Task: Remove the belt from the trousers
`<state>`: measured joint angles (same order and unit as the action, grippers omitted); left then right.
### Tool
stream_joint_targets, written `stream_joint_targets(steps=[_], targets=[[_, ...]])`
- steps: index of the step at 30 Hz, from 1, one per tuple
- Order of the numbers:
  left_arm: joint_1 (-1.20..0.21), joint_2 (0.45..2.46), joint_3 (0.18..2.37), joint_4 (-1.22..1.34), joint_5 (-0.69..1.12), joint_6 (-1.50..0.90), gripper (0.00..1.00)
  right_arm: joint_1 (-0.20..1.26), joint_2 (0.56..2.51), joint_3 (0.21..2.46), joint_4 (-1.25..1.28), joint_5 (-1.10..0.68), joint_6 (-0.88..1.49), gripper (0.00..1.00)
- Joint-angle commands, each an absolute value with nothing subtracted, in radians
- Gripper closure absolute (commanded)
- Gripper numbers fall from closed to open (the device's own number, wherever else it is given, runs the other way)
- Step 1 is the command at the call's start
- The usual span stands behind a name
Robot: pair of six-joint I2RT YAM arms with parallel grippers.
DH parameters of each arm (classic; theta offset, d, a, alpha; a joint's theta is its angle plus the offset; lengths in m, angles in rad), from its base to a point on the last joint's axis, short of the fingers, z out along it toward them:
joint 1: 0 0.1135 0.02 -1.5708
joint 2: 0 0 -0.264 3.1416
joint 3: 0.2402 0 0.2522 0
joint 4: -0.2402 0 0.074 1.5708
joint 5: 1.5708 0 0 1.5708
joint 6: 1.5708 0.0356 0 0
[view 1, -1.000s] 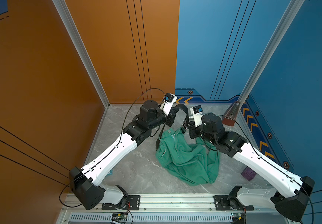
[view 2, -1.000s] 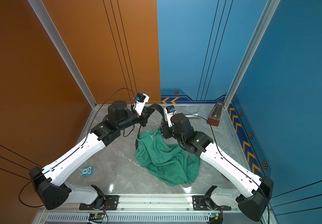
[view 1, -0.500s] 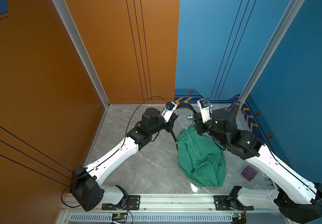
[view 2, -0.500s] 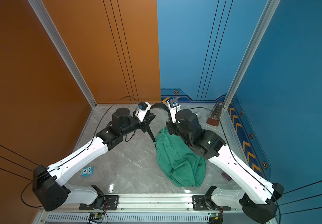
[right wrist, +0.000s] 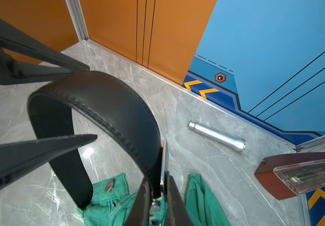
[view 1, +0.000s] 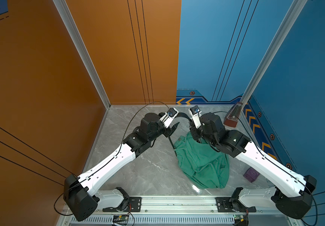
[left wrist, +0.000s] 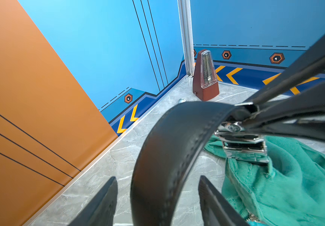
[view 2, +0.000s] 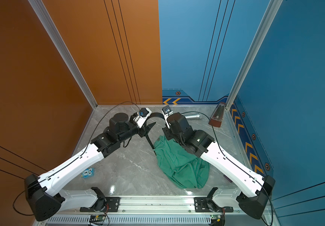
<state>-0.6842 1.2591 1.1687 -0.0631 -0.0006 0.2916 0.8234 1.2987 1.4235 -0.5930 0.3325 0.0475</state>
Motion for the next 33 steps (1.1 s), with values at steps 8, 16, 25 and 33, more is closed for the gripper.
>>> stream_joint_targets(steps=[8, 16, 25, 33], targets=[[-0.743, 1.329, 1.286, -0.143, -0.037, 0.460, 0.23, 0.806, 1.342, 1.451, -0.610, 0.237, 0.044, 1.00], [-0.758, 1.427, 1.348, -0.177, -0.013, 0.473, 0.48, 0.795, 1.338, 1.457, -0.631, 0.216, 0.051, 1.00], [-0.750, 1.442, 1.326, -0.179, -0.018, 0.447, 0.97, 0.743, 1.310, 1.446, -0.627, 0.143, 0.092, 1.00], [-0.734, 1.446, 1.351, -0.179, -0.040, 0.390, 1.00, 0.724, 1.282, 1.450, -0.618, 0.081, 0.166, 0.69]])
